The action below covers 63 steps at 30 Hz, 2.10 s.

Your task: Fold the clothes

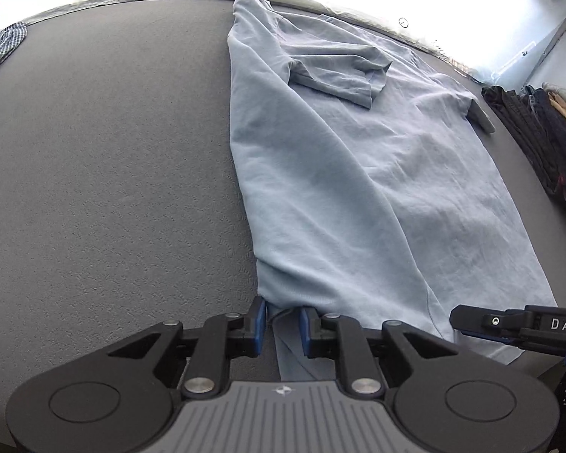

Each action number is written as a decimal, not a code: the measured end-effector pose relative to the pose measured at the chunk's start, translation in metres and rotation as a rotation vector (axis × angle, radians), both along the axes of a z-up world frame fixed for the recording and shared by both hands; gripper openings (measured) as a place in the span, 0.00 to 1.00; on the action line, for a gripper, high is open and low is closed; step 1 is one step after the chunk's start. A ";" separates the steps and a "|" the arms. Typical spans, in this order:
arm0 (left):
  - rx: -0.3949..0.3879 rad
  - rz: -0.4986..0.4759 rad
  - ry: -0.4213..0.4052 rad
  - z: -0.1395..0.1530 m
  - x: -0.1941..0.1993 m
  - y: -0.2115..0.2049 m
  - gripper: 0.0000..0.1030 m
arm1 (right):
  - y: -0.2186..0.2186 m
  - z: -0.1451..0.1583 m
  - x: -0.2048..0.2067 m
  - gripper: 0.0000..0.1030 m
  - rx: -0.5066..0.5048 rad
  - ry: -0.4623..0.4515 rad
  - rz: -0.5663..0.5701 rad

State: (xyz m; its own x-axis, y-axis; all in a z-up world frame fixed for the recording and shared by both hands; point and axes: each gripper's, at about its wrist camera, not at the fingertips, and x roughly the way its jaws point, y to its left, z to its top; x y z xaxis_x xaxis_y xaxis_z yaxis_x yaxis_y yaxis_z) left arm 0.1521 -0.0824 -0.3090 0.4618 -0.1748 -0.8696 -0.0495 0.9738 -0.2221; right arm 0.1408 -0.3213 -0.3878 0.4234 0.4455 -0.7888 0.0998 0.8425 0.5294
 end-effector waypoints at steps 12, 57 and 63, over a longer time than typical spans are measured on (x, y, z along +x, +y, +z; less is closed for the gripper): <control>-0.069 0.086 0.066 -0.006 -0.010 0.013 0.00 | 0.005 -0.011 0.006 0.39 0.117 0.043 0.027; 0.093 -0.010 -0.121 0.019 -0.016 -0.026 0.13 | -0.054 -0.015 0.017 0.04 0.289 -0.010 -0.272; 0.121 -0.062 -0.121 0.015 -0.011 -0.031 0.13 | -0.055 -0.015 0.016 0.04 0.295 0.001 -0.279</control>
State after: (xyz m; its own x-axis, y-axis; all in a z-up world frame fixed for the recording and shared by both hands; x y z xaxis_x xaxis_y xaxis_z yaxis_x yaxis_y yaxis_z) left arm 0.1409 -0.1131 -0.2937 0.5559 -0.1038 -0.8247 0.0314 0.9941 -0.1039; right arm 0.1568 -0.3766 -0.4029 0.5591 0.5211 -0.6449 0.3040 0.5948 0.7442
